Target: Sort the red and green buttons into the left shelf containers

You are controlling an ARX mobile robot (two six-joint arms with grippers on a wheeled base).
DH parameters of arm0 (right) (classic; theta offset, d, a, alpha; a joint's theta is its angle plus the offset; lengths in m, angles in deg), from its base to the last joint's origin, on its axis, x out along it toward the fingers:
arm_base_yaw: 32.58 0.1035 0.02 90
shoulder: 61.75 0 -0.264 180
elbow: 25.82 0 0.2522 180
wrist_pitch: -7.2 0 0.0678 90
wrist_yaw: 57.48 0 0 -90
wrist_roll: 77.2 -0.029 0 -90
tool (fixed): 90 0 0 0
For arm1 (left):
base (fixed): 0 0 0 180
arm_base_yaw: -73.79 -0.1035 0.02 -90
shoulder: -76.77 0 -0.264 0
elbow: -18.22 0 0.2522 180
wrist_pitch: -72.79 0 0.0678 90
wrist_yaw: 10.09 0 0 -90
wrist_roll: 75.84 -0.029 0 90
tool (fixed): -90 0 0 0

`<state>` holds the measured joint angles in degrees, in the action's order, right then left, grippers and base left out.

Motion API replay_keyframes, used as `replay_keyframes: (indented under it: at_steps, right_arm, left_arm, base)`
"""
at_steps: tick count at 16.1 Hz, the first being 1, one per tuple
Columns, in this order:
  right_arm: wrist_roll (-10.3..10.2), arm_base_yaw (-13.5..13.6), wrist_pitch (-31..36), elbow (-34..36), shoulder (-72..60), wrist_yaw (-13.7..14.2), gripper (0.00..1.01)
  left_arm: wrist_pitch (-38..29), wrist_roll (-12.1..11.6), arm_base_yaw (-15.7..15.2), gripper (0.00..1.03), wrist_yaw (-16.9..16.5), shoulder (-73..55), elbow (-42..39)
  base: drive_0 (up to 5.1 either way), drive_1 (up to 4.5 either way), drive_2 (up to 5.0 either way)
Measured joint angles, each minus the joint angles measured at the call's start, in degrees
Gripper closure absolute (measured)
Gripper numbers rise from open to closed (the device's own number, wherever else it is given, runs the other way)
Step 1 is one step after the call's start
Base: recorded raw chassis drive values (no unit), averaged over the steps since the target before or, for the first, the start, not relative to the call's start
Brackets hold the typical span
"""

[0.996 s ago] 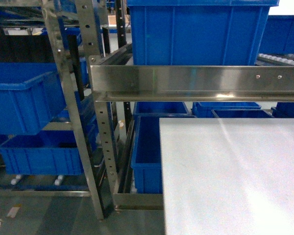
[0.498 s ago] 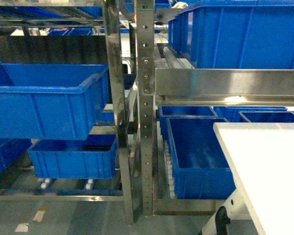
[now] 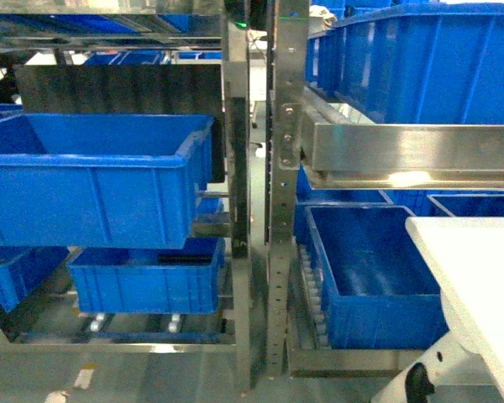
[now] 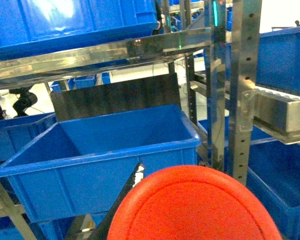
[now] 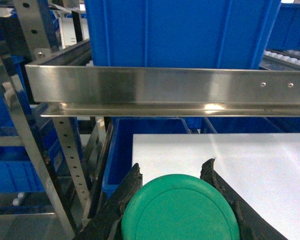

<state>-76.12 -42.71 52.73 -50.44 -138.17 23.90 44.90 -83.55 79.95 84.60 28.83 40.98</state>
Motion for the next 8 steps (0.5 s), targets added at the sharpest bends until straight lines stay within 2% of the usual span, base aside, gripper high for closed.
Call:
replay_keyframes:
  at_steps: [8]
  right_arm:
    - [0.0, 0.0, 0.0, 0.0, 0.0, 0.0, 0.7]
  left_arm:
    - [0.1, 0.0, 0.0, 0.78, 0.0, 0.0, 0.0]
  base:
    - [-5.0, 2.43, 2.4]
